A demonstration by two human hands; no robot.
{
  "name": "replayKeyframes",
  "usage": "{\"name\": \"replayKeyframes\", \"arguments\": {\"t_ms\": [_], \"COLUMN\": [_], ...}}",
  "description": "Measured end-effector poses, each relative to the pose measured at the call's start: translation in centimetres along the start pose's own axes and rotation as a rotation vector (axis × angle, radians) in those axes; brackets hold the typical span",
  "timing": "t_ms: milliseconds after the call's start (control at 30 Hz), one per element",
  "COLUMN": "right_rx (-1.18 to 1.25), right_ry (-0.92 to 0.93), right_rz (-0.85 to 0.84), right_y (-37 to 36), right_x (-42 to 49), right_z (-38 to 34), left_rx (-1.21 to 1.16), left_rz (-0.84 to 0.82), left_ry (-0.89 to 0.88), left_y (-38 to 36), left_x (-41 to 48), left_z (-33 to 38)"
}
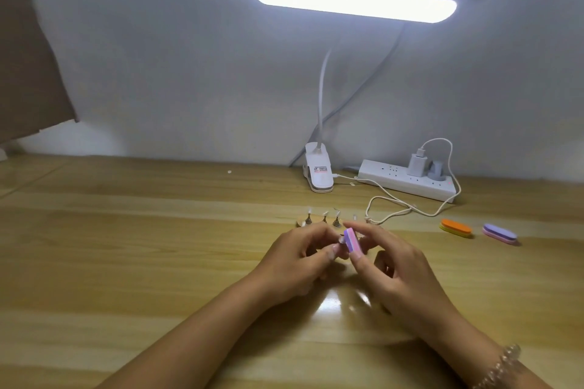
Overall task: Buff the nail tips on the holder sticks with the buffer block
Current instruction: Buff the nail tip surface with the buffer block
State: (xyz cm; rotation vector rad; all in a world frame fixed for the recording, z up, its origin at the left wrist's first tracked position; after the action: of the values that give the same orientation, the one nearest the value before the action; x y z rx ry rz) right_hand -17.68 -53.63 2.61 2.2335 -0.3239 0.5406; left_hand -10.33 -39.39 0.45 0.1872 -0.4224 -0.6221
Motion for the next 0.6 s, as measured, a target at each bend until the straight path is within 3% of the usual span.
{"name": "replayKeyframes", "arguments": {"t_ms": [100, 200, 333, 467, 600], "right_rx": [-0.030, -0.051, -0.092, -0.149, -0.095], "right_ry": [-0.019, 0.085, -0.006, 0.082, 0.001], "right_rz": [0.024, -0.010, 0.052, 0.018, 0.042], "right_y": [0.2, -0.2, 0.1, -0.3, 0.0], "right_x": [0.1, -0.6, 0.1, -0.7, -0.1], "right_z": [0.3, -0.8, 0.4, -0.8, 0.1], "left_rx": [0.060, 0.084, 0.073, 0.125, 0.158], "left_rz": [-0.010, -0.026, -0.014, -0.024, -0.008], "left_ry": [-0.002, -0.016, 0.015, 0.011, 0.036], "left_y": [-0.1, -0.1, 0.0, 0.0, 0.0], "left_x": [0.0, 0.0, 0.0, -0.1, 0.0], "left_z": [0.2, 0.3, 0.1, 0.3, 0.2]}}
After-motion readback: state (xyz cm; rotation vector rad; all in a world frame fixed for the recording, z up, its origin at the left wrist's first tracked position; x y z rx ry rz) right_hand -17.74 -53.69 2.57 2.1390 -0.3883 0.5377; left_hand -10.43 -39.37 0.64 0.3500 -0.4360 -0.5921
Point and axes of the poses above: each hand's wrist, its own x-axis towards the middle knuckle, its own y-axis out of the back of the hand, z = x × y, the point moved 5 cm from there along x, towards the middle knuckle, and after that the axes turned 6 degrees about -x, right-handed, at the moved point
